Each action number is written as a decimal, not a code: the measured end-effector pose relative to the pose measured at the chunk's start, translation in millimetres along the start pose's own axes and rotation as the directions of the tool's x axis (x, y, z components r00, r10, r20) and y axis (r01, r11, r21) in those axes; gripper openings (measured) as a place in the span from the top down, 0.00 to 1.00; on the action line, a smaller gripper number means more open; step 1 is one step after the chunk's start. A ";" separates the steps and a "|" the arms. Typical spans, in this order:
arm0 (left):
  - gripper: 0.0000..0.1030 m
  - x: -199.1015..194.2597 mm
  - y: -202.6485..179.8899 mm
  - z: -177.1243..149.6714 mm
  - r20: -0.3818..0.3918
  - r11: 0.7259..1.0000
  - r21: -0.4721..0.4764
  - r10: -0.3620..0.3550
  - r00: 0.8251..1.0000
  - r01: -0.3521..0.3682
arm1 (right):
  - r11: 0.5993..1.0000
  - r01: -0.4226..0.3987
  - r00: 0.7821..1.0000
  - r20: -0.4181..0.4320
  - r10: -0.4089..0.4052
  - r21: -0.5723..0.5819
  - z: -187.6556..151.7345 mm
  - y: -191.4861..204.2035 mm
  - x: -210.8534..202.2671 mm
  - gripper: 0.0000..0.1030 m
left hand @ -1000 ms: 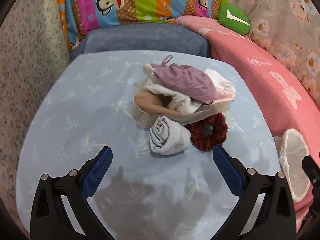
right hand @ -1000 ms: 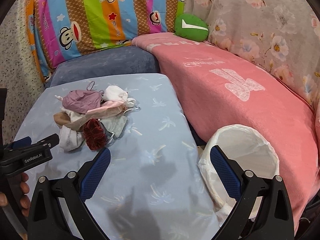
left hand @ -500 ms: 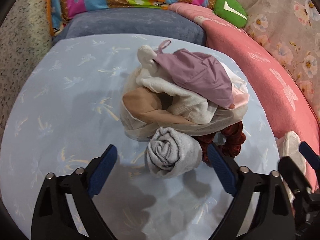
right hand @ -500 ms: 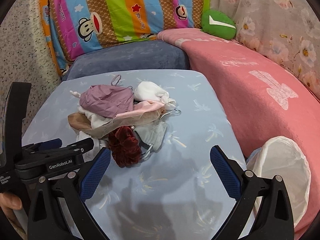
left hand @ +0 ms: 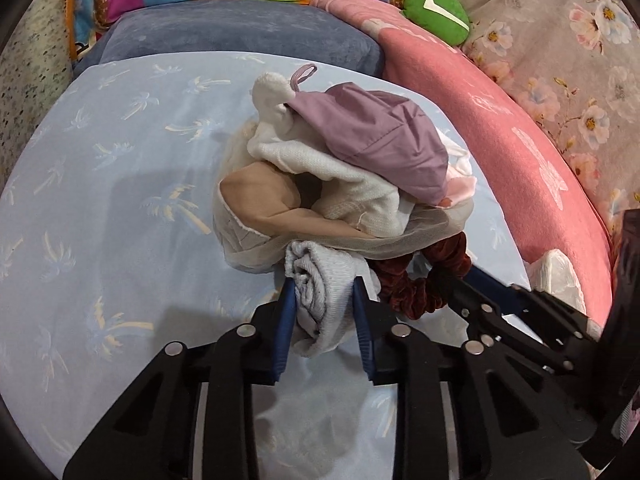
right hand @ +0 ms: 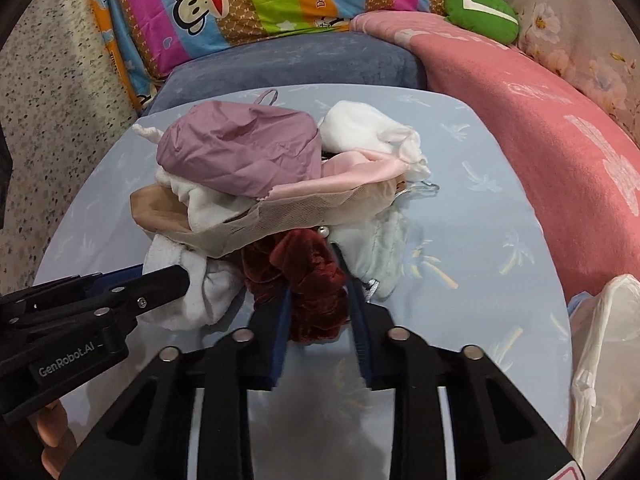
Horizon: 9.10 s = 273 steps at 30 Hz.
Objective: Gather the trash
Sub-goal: 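Close the left tool on the grey sock while the right tool grasps the red scrunchie, then carry both items over the white bin and open both tools to drop them, then withdraw both tools from the bin and move back over the clothes pile, then close the left tool on the lilac cloth while the right tool grasps the pink cloth, then carry both cloths over the white bin and open both tools to release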
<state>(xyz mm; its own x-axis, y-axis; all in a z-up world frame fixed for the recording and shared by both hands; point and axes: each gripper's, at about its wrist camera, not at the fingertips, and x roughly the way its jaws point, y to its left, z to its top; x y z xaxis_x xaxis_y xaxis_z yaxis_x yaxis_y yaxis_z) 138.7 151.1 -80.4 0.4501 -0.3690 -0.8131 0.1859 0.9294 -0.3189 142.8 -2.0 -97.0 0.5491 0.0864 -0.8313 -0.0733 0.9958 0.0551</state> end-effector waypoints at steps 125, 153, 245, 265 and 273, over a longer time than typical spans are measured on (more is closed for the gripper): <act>0.24 -42.8 -174.3 -5.1 0.234 0.970 0.228 0.027 0.972 -0.082 | 0.962 0.108 0.947 0.268 -0.176 0.249 -46.2 -158.6 -195.7 0.63; 0.21 -37.0 -60.5 45.6 0.239 0.984 0.050 0.152 0.959 -0.169 | 0.990 0.016 0.974 0.220 -0.047 0.138 17.6 -75.7 -125.5 0.63; 0.95 -55.1 -332.2 -28.7 0.054 0.814 0.530 -0.314 0.948 0.239 | 0.832 0.051 0.897 0.341 -0.282 0.553 -105.8 -314.1 -285.7 0.98; 0.57 -2.2 -337.6 -40.0 -0.055 0.825 0.511 -0.251 0.966 0.243 | 0.824 0.094 0.912 0.284 -0.296 0.558 -117.7 -327.0 -266.3 0.98; 0.32 -3.7 -319.6 -36.2 0.026 0.852 0.505 -0.179 0.983 0.142 | 0.841 0.096 0.918 0.279 -0.281 0.532 -107.2 -312.3 -254.5 0.89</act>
<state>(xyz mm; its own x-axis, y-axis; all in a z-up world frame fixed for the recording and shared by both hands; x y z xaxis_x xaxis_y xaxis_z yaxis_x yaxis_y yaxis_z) 46.0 -144.2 6.9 0.4317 -0.5298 -0.7300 0.6630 0.7351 -0.1413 -63.3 -338.2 38.2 0.7569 -0.1924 -0.6246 0.4340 0.8625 0.2602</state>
